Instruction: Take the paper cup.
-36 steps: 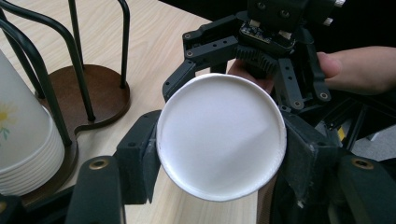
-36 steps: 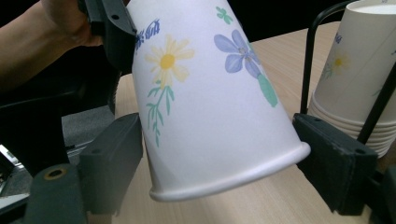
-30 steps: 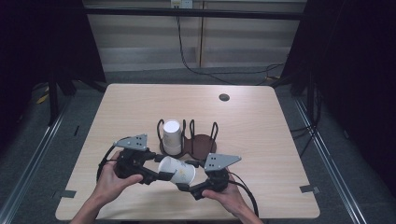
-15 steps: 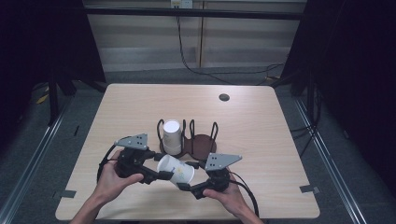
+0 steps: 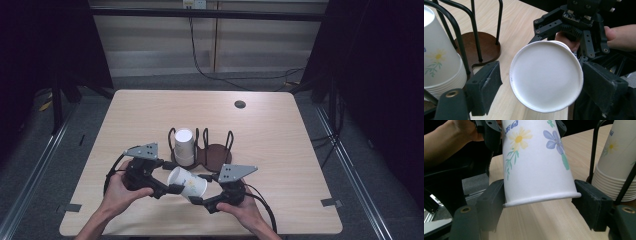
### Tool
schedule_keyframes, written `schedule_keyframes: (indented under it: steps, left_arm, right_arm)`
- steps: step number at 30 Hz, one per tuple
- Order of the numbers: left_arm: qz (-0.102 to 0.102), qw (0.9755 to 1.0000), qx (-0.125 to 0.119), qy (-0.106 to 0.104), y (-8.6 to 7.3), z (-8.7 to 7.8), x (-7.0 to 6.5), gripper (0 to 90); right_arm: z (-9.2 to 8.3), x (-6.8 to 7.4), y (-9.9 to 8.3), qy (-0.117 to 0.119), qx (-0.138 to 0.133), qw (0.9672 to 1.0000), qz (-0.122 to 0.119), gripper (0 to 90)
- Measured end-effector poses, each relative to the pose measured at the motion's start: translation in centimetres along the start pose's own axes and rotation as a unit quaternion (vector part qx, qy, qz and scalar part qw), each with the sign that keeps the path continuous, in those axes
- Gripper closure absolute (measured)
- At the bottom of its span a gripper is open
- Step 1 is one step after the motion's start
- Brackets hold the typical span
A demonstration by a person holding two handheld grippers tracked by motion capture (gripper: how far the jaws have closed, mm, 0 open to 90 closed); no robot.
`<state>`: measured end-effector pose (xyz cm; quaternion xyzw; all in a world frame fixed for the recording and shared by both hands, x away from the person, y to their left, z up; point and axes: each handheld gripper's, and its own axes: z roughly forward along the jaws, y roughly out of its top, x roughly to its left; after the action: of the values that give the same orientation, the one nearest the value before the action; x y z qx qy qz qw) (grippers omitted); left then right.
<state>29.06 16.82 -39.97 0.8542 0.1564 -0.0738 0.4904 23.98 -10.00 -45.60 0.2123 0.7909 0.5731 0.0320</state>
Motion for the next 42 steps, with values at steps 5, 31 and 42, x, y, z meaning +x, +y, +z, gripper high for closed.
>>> schedule_keyframes:
  steps: [5,31,42]
  left_arm:
    - [0.002,1.0,-0.001,0.005,-0.1,-0.2,0.1,17.7]
    - [0.017,0.9998,0.001,0.013,-0.1,-0.2,-0.3,18.5]
    - [0.017,0.9996,0.002,0.022,-0.3,-0.4,-0.1,17.4]
  right_arm:
    - [0.1,-0.2,0.1,0.001,0.004,1.0,0.006,27.5]
    - [-0.4,-0.4,-0.1,0.0,0.023,0.9996,0.016,28.8]
    - [-1.0,-1.0,0.1,-0.009,0.028,0.9991,0.032,29.1]
